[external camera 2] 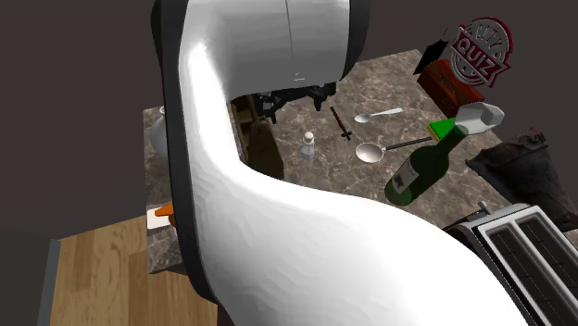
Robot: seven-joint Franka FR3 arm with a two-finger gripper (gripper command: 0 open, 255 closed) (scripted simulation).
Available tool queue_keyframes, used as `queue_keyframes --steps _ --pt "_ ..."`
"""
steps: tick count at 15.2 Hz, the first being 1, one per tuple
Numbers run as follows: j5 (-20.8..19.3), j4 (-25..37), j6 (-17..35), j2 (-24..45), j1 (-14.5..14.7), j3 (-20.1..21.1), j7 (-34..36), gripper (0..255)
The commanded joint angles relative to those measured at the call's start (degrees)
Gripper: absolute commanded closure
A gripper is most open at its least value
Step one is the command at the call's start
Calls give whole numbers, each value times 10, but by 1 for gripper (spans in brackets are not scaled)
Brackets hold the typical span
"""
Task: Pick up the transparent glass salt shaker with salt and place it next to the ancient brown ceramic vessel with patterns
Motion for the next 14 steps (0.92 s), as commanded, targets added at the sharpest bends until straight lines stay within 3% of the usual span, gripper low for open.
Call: queue_keyframes --steps 1,8,14 --pt "0 0 0 0 0 0 0 0" --pt "-1 -114 162 29 -30 -5 60 0" --pt "-2 -183 316 100 -58 -8 111 0"
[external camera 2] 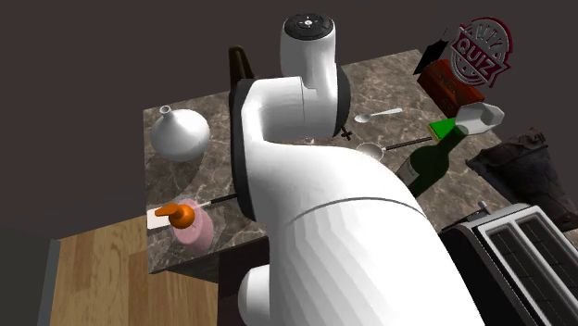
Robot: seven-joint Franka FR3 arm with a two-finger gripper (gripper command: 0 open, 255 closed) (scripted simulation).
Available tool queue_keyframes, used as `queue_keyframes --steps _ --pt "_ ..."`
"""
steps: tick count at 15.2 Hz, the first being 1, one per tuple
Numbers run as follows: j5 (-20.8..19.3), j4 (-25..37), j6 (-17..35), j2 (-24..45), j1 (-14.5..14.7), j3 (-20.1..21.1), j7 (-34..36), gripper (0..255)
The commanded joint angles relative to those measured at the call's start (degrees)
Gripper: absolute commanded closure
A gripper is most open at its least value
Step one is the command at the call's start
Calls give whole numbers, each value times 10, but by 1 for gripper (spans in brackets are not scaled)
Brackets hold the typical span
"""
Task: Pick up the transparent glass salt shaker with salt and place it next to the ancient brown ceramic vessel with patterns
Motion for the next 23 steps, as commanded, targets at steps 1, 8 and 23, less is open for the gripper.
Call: queue_keyframes --steps 1,8,23 --pt "0 -22 56 27 -9 0 20 0" --pt "-5 -50 198 130 -31 0 59 0" --pt "-10 -52 258 188 -36 -4 58 255"
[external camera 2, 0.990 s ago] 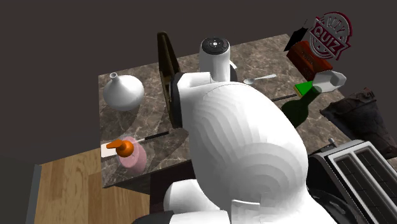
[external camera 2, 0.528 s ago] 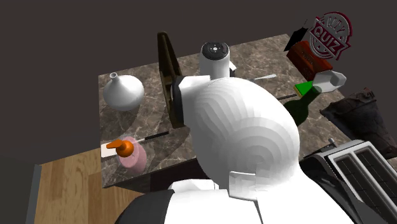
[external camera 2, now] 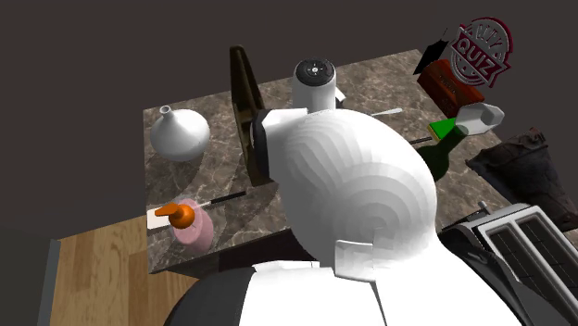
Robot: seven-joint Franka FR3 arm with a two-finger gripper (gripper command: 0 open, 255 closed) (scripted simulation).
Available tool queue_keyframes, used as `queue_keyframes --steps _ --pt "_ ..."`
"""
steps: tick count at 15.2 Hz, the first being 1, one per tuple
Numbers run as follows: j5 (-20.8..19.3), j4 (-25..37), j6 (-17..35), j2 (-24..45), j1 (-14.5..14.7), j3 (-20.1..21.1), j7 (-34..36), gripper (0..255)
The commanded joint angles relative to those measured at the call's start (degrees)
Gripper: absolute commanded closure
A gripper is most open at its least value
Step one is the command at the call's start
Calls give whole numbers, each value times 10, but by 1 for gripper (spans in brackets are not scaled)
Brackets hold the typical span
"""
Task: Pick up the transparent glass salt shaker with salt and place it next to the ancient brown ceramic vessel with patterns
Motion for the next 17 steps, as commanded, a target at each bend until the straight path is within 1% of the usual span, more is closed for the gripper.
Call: queue_keyframes --steps 1,2,3,5,7,8,17 --pt "-1 -4 3 38 -1 1 1 255" --pt "-1 -7 20 52 0 6 8 255" --pt "0 5 3 46 0 0 0 255" --pt "1 22 6 67 5 13 16 255" --pt "2 19 -4 54 4 9 11 255" --pt "-1 -12 -3 23 0 2 2 255" --pt "7 20 -94 -36 5 0 -5 255"
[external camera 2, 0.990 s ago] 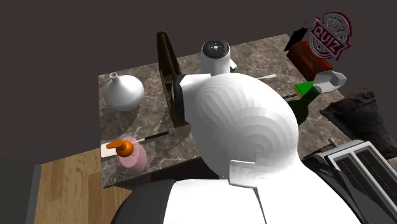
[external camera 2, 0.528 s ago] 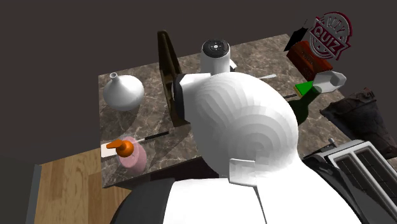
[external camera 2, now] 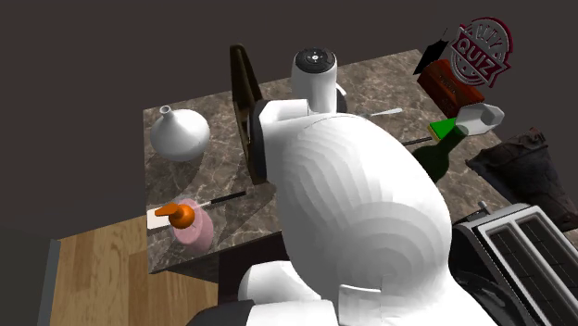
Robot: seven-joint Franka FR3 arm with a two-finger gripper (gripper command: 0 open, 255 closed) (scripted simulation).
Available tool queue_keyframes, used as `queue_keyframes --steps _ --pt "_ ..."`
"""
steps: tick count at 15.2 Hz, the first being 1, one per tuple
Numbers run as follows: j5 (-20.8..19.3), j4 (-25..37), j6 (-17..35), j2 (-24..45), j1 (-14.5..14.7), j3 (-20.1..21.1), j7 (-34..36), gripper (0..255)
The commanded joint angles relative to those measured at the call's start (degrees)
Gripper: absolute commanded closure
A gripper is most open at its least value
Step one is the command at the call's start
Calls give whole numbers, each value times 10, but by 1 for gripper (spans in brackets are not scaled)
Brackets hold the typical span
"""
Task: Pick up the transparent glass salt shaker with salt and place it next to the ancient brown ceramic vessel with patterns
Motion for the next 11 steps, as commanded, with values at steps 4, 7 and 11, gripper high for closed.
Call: queue_keyframes --steps 4,7,11 --pt "3 21 -48 -26 2 0 -3 255" --pt "4 36 -76 -39 3 0 -4 255" --pt "6 57 -113 -54 3 0 -6 255"
